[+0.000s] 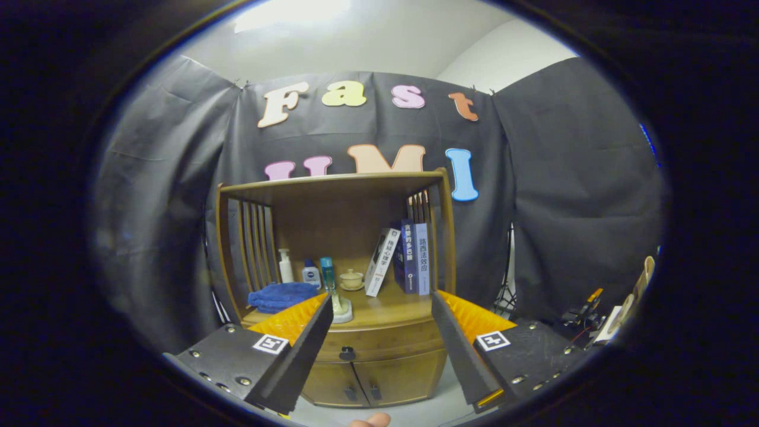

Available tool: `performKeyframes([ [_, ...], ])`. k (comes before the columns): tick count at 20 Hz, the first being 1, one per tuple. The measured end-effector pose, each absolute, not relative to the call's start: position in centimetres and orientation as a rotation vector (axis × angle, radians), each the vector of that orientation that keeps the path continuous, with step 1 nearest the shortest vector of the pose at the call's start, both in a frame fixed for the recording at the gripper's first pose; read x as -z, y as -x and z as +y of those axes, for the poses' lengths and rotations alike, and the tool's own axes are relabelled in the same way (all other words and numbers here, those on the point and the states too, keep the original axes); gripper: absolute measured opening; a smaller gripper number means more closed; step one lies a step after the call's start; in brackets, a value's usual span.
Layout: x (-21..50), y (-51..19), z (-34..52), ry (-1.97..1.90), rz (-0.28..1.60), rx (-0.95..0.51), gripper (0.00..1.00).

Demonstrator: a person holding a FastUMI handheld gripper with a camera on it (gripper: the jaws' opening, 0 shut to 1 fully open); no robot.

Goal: Pull open the drawer, take out the items inside it, and place them on the countertop above the cabinet.

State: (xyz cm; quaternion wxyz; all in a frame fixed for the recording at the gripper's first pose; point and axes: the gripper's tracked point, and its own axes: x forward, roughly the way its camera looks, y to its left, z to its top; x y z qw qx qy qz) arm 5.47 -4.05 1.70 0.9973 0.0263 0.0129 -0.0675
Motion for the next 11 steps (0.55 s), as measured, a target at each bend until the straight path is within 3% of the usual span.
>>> performKeyframes([
  [11, -0.4, -4.7, -5.8, -0.059, 0.047, 0.145, 0.99],
])
